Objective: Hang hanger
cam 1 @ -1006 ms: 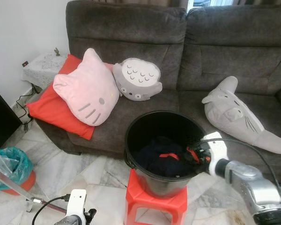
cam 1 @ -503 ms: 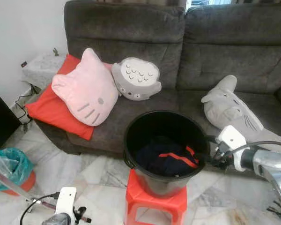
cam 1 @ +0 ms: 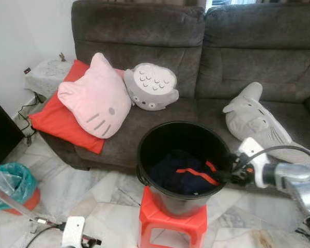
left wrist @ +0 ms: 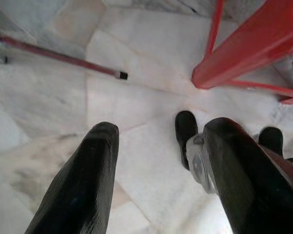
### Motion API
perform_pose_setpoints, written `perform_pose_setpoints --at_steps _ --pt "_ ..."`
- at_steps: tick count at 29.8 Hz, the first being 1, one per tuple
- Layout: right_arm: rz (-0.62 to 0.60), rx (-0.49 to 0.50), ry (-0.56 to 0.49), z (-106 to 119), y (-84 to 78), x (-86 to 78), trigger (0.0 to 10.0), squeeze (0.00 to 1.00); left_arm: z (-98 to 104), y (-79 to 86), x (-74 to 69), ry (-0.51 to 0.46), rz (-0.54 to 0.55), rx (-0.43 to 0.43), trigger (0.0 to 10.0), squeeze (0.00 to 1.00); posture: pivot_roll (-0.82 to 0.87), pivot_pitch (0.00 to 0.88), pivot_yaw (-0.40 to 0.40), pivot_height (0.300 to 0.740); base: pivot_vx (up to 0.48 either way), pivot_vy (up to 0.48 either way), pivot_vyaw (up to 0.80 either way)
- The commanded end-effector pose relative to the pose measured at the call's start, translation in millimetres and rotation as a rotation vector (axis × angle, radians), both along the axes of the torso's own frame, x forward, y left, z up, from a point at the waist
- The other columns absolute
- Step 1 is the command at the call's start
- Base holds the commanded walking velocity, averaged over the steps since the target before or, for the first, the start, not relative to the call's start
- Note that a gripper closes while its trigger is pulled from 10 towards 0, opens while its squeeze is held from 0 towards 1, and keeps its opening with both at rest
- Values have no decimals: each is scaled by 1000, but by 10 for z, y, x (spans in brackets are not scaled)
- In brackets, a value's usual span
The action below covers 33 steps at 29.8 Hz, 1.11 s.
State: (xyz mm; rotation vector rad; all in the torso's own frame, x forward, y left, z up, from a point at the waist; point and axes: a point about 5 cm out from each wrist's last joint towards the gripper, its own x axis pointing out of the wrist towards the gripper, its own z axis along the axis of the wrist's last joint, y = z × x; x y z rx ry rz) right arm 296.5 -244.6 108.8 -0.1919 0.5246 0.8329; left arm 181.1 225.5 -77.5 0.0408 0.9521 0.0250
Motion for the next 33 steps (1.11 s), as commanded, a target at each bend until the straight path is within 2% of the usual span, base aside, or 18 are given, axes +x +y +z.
perform_pose_setpoints --at_steps 1,5,10,13,23,28,33 --pt "7 7 -22 53 -32 35 10000 0 -20 2 -44 8 -8 17 10000 0 -79 5 73 740 0 0 0" --pt "-34 19 10 22 -65 60 10000 0 -44 -43 -75 13 -6 10 10000 0 -79 5 72 740 0 0 0" --pt "-66 82 71 7 -16 58 10000 0 -67 -85 -107 19 -12 9 10000 0 -79 1 72 740 0 0 0" --pt "-74 78 99 -8 -20 44 10000 0 -72 -94 -116 20 -12 8 10000 0 -87 0 70 740 0 0 0" --pt "-167 149 179 4 -84 65 10000 0 -54 -89 -73 17 -10 11 10000 0 -91 0 64 740 0 0 0" --pt "-128 205 212 117 -53 63 10000 0 -56 -66 -87 22 -5 13 10000 0 -92 0 64 740 0 0 0" --pt "-84 210 258 156 -48 37 10000 0 -51 -69 -74 21 -7 12 10000 0 -89 0 66 740 0 0 0"
